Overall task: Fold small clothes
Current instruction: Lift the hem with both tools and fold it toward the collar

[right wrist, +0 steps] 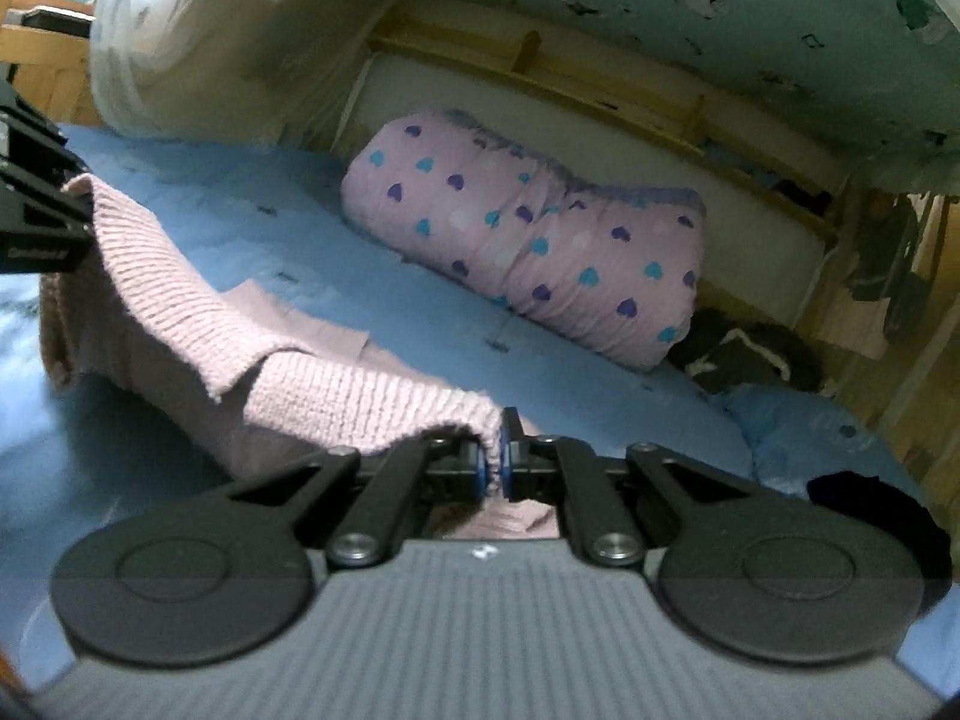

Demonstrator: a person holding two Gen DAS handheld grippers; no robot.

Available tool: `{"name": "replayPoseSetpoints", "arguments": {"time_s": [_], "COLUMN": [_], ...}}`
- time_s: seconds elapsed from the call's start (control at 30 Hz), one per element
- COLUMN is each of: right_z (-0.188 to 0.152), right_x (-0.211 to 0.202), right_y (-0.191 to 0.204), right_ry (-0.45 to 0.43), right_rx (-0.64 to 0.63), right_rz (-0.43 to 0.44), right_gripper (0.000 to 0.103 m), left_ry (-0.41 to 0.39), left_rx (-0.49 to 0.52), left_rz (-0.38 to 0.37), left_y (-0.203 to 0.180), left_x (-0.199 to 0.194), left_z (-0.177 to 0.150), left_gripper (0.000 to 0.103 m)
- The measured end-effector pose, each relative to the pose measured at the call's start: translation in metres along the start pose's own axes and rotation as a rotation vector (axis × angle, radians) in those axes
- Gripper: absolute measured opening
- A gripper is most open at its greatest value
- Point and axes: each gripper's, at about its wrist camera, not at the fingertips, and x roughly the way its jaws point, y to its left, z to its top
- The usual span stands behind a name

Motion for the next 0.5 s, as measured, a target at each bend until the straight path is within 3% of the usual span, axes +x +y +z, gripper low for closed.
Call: {"name": "replayPoseSetpoints", "arguments": {"time_s": [0.5], "right_z": [0.039], "right_x": [0.080], "right_y": [-0.023], "right_ry": [-0.093], "right_rx": [-0.033], "right_rz": [-0.093], "right_gripper": [0.007], "left_ry": [-0.062], "left_rx": [0.005], "left_rz": [0.084], "left_y": [0.013], "left_x": [0.095], "left_z": [0.063], "left_gripper": [0.007]}}
